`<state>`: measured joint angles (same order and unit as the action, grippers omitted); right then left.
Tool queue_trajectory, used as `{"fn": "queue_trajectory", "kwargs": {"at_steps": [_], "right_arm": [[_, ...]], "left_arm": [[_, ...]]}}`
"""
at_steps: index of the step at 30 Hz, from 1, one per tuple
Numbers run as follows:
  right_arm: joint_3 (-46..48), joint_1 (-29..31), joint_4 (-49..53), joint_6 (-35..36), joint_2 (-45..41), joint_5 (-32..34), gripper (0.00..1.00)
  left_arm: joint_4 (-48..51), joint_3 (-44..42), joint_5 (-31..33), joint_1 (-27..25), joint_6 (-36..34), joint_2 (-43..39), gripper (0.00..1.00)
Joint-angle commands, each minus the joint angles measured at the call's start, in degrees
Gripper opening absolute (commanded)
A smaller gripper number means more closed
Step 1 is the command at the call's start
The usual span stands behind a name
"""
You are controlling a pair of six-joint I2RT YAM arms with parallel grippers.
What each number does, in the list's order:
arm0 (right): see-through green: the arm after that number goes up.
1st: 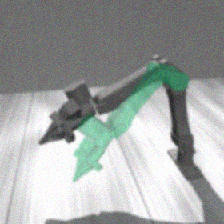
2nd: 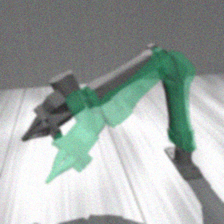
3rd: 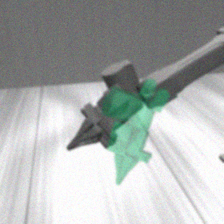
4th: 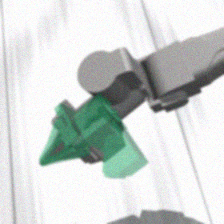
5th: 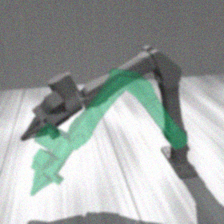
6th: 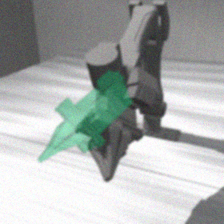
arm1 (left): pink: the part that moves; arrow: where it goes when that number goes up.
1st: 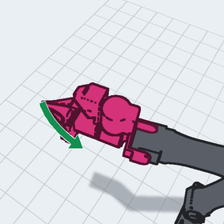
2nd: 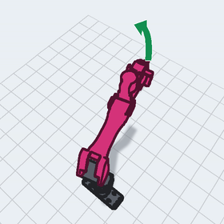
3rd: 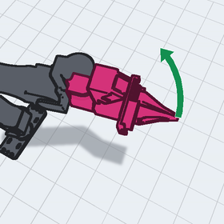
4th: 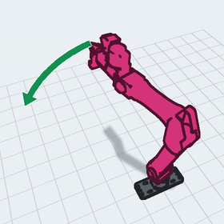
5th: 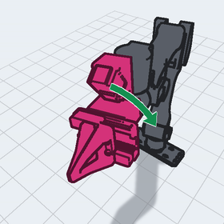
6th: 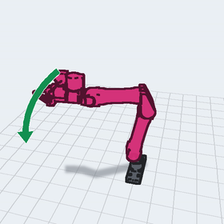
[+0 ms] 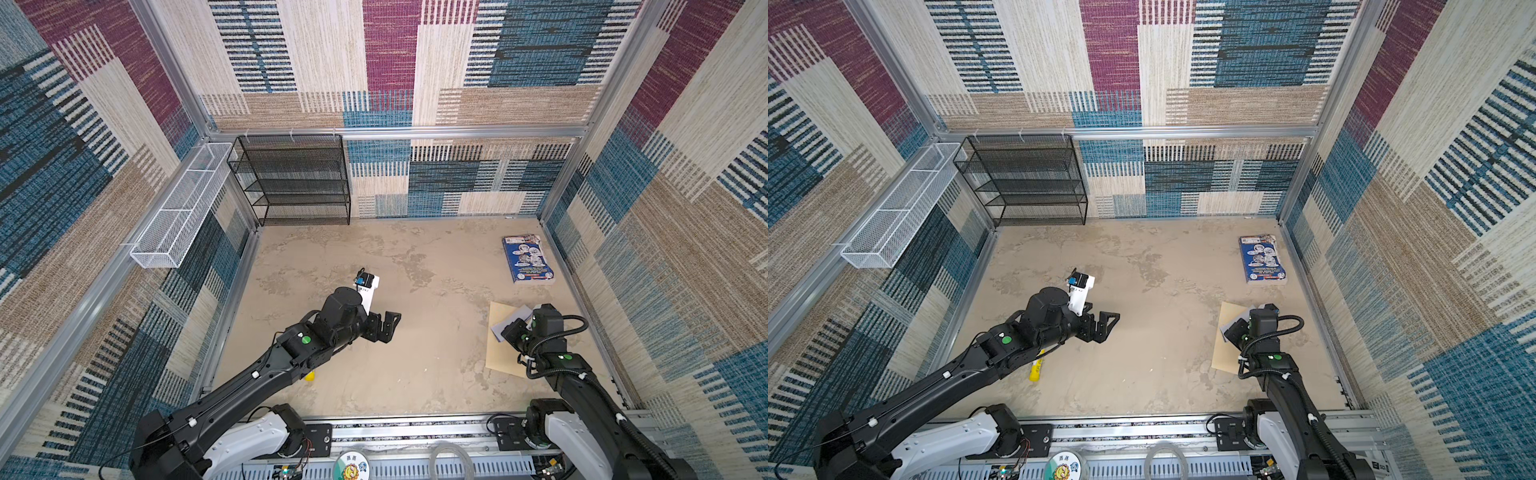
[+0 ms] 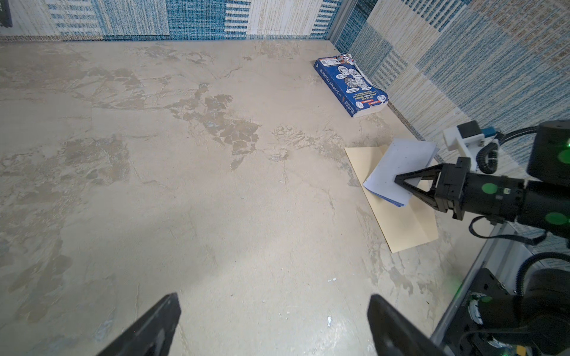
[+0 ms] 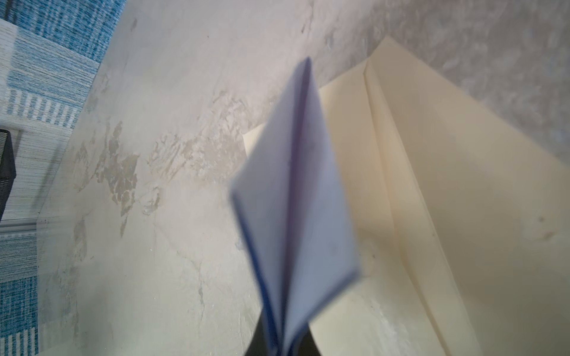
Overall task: Place the letter into the envelope and seal it
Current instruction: 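Lower the letter with the right gripper over the envelope's open flap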
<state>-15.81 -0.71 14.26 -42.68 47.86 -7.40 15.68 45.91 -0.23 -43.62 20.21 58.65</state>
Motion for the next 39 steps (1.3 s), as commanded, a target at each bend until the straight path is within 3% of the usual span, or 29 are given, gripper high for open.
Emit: {"fn": "queue_trajectory", "kwargs": {"at_steps": [1, 19, 27, 39], "right_arm": [[1.77, -0.08, -4.40, -2.90, 1.60, -2.47, 0.00], [10.17, 2.20, -16.45, -10.24, 6.81, -11.38, 0.00], [9.52, 15.22, -24.69, -19.29, 13.68, -9.27, 0.00], [2.08, 38.41, -42.15, -40.20, 29.02, 1.94, 0.00]], "left_arm": [[-1.67, -0.18, -0.12, 0.02, 0.18, -0.58, 1.00], [-1.86, -1.99, 1.19, 0.04, -0.17, -3.89, 1.00], [-1.92, -2.29, 1.64, 0.02, -0.17, -4.23, 0.99], [-3.07, -6.45, 4.06, 0.02, 1.69, -8.18, 1.00]]}}
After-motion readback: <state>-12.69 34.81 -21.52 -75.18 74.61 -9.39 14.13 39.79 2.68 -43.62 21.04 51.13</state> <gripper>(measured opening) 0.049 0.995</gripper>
